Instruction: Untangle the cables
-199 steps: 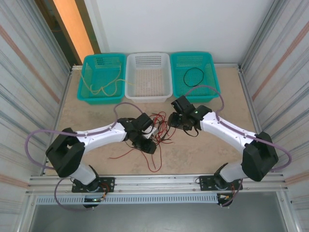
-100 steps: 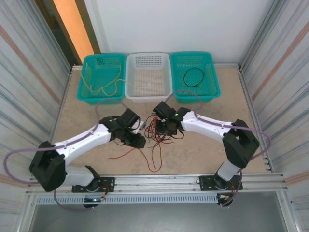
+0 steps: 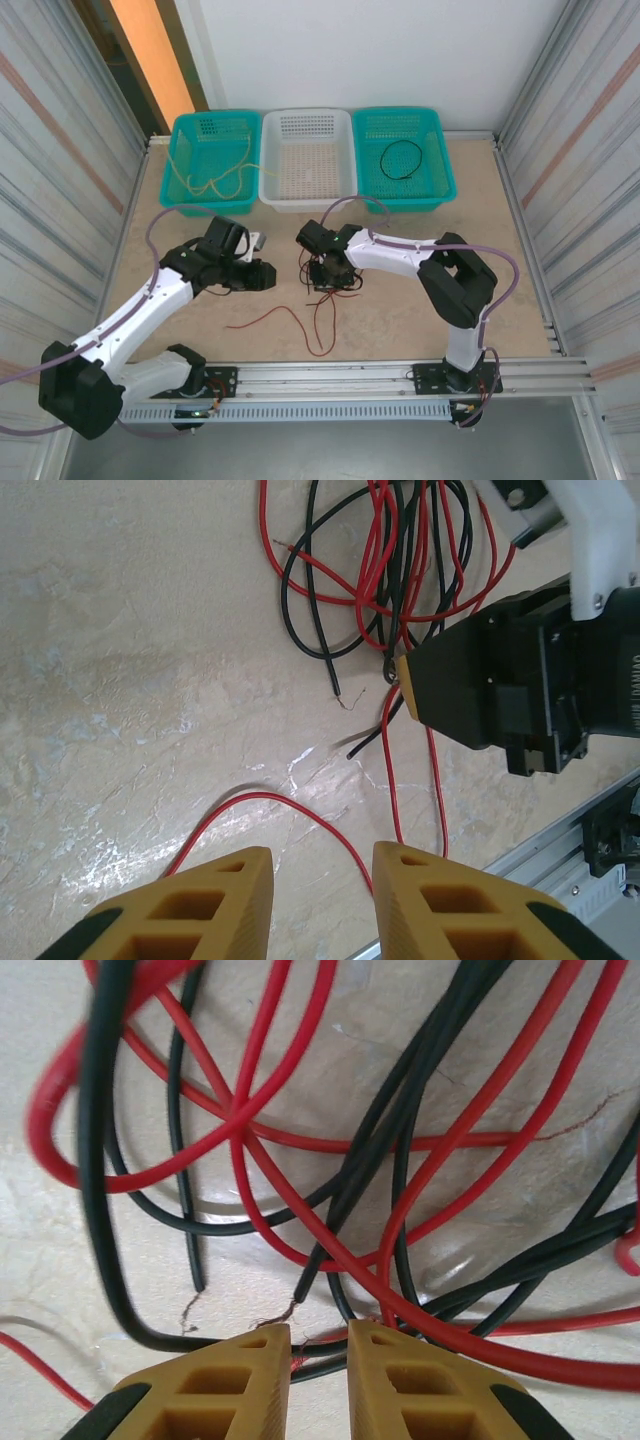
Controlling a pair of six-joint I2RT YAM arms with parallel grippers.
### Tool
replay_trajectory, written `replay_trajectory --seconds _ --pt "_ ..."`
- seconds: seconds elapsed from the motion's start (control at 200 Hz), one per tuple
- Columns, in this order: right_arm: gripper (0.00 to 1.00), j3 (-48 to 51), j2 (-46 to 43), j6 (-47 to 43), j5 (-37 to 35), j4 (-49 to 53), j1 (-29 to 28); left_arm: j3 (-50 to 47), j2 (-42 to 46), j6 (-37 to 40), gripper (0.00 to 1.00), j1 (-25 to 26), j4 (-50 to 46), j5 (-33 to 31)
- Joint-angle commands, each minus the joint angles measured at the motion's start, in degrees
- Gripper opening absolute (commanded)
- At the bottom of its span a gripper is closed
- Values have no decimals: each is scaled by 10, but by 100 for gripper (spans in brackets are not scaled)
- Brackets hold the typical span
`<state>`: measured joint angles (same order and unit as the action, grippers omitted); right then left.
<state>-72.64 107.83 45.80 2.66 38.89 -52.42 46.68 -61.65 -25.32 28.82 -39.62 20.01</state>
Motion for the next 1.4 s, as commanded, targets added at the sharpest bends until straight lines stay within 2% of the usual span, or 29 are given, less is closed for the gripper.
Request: replay_trajectory --seconds 0.0,0.13,0.22,0.431,0.641,1.203,1.263,1.398 --pt "21 -17 13 -7 -19 33 0 -7 15 -2 33 -6 0 14" --pt "33 -26 -9 -13 -36 47 -3 -10 19 -2 33 -7 -1 11" --pt "35 -28 -17 -16 -45 54 -3 -13 19 -1 33 -8 -1 9" --pt "28 -17 -2 -13 -44 58 -4 -19 19 0 33 -11 1 10" --pt "25 -14 9 -10 -38 39 -4 -22 21 0 33 -11 2 12" --pt "27 -1 1 -8 -63 48 -5 -23 21 0 34 -11 3 12" --pt "25 -2 8 -7 -62 48 -5 -24 21 -1 35 -11 3 11" --pt "11 -2 13 -4 -64 44 -7 -24 25 -1 35 -11 2 10"
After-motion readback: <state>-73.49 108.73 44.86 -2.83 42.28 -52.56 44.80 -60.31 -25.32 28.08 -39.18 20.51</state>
